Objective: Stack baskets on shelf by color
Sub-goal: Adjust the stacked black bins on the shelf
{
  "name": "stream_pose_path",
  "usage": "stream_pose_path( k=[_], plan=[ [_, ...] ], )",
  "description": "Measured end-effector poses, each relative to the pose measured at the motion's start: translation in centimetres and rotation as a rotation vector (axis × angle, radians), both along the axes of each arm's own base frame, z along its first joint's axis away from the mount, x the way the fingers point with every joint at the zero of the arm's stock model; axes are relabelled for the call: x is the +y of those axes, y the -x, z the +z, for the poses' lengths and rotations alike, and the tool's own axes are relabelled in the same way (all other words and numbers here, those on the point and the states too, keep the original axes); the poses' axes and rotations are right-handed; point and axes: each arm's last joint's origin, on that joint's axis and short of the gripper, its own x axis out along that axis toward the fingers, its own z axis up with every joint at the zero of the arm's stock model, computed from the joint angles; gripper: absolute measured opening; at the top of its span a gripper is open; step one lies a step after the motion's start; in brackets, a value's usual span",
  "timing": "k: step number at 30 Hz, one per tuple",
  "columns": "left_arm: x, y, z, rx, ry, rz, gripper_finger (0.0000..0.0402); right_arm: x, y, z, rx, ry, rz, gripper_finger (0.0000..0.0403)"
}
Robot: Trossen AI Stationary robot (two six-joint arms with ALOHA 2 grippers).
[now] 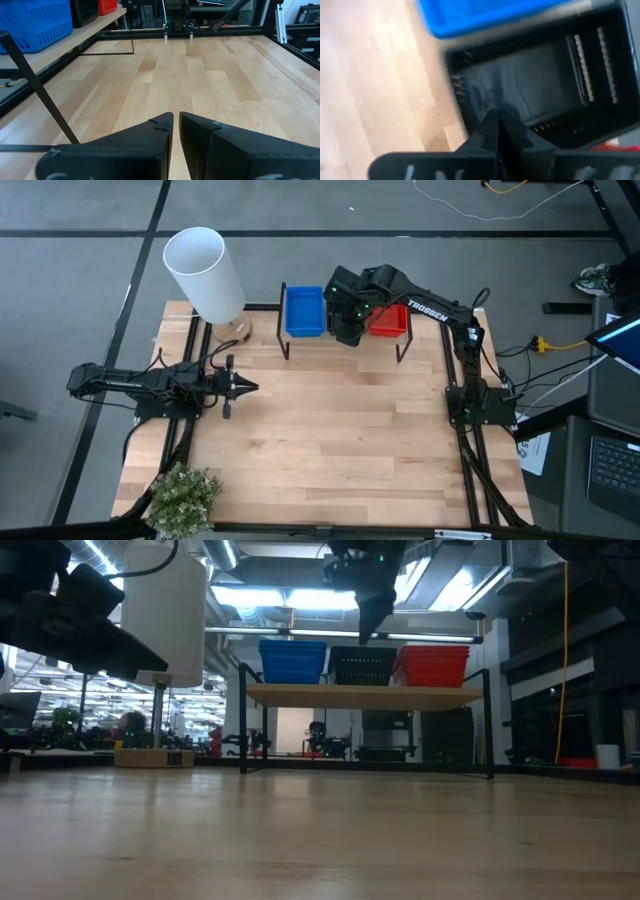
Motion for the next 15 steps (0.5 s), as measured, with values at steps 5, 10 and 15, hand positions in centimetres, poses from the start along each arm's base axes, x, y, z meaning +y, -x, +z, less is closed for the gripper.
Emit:
stream_pose_path(
  k=[5,10,15],
  plan=[
    [0.0,0.0,0.0,0.0,0.0,0.0,0.0025,2.6,-0.5,1.6,-0.029,0.017,0.138,0.0],
    [0.0,0.0,0.0,0.0,0.0,0.0,0.0025,5.4,-1.2,1.3,-0.051,-0.105,0.305,0.0],
    [0.0,0.0,0.0,0.0,0.0,0.0,0.0025,4.8,-1.7,-0.5,-0.036,-0.117,0.279,0.0]
  ],
)
